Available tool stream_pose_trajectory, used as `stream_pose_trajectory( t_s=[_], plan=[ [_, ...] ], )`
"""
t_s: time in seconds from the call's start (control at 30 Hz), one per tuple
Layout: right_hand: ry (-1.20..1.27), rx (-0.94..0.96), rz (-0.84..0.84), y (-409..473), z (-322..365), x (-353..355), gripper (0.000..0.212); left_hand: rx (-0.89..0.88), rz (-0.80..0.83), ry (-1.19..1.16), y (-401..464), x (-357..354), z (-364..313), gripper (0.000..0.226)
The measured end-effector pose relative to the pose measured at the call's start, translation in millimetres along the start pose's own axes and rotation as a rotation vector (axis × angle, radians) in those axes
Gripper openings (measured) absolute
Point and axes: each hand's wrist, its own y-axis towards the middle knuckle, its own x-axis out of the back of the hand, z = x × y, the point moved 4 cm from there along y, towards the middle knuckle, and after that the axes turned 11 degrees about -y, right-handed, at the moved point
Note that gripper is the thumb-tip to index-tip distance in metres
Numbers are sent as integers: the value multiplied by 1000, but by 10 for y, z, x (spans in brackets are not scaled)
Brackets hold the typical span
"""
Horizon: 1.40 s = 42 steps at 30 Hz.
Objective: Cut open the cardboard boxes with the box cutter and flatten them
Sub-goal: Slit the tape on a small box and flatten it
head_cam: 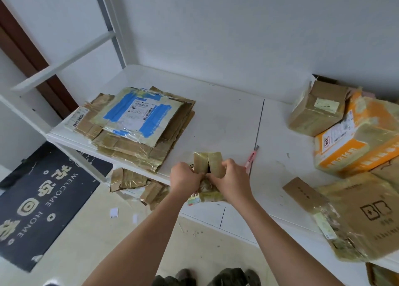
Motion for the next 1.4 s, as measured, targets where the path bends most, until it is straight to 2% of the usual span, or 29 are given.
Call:
stream_pose_trajectory(
  t_s=[0.07,0.2,0.37,0.53,0.73,0.9,0.97,1.03,1.1,1.27,1.33,1.4],
  plan=[
    [11,-25,18,14,2,3,73,11,-8,-11,6,0,12,46],
    [16,-22,43,57,-22,-13,54,15,7,-12,-11,-1,25,36],
    [145,-49,47,14,-112,9,51,-22,-4,-2,-59,-17,69,44],
    [257,-77,66,-30,-264,15,61,-119,-5,3,-129,-36,15,36],
    [378,-98,35,-75,-388,102,50,-249,-45,95,-195,-63,-138,32],
    [493,-88,4,-143,-422,114,46,-310,-8,214,-165,-63,-235,27],
    [536,-49,-39,-120,-465,163,32,-338,7,300,-111,-43,-295,24],
    [438,-17,-119,-38,-567,262,16,-362,18,301,-56,-4,-367,13],
    [203,-13,-165,80,-699,320,19,-397,33,304,-28,0,-454,26],
    [-267,110,66,296,-840,118,66,-467,62,456,-53,-144,-570,11],
    [-439,175,50,320,-864,53,60,-442,92,517,-91,-214,-547,29],
    [-558,223,-9,316,-856,30,36,-463,128,678,-128,-301,-516,66]
  ],
)
